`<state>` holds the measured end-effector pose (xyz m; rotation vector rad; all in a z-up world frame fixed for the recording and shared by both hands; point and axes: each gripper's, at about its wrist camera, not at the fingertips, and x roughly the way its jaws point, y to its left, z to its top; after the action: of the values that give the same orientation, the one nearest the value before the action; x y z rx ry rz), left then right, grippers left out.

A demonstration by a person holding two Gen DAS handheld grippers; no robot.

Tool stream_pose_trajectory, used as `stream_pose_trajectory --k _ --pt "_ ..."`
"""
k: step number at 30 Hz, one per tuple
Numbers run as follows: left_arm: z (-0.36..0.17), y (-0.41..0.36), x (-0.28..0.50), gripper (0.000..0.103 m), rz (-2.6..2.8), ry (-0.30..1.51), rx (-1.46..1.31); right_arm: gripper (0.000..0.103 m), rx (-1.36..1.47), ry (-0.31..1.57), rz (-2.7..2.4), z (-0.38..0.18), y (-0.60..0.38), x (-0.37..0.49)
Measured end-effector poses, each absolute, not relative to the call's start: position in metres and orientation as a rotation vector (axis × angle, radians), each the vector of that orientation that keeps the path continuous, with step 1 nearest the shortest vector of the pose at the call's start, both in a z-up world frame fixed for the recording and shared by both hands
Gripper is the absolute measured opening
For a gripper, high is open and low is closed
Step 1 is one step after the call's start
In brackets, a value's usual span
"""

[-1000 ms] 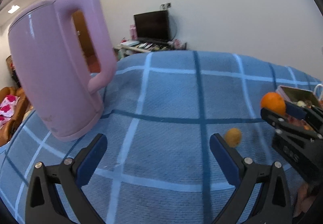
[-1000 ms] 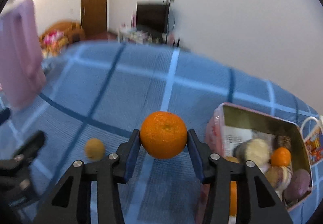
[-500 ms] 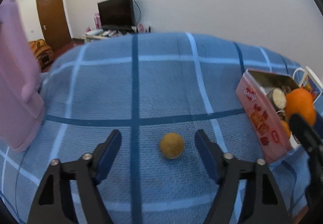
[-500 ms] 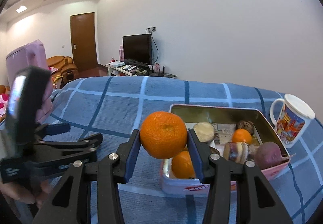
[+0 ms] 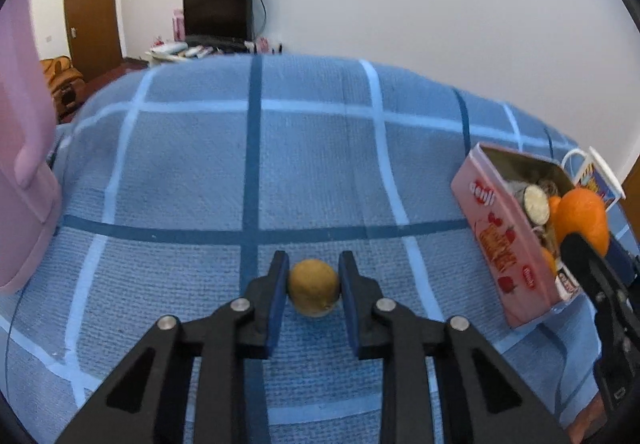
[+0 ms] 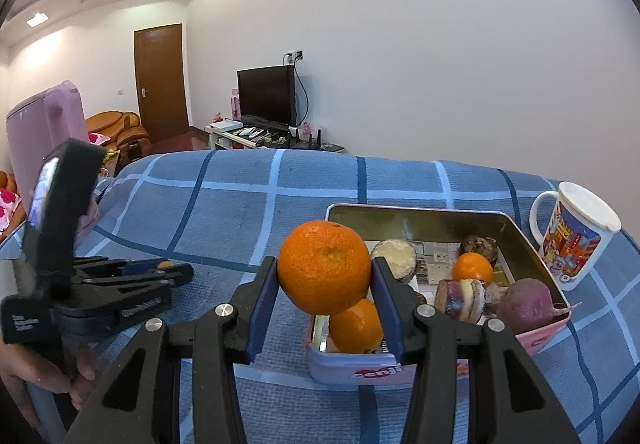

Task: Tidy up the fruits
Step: 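Carry the orange in the right tool and brown fruit in the left toward the tin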

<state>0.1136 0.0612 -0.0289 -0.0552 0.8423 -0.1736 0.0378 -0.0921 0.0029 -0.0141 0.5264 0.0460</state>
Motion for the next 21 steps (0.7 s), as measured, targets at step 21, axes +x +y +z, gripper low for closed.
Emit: stream_pose_trajectory --k 21 --pt "-0.002 0.043 0.061 0.027 -0.007 0.604 0.035 0.049 -0.085 0.446 0.003 0.011 -0.088 0.021"
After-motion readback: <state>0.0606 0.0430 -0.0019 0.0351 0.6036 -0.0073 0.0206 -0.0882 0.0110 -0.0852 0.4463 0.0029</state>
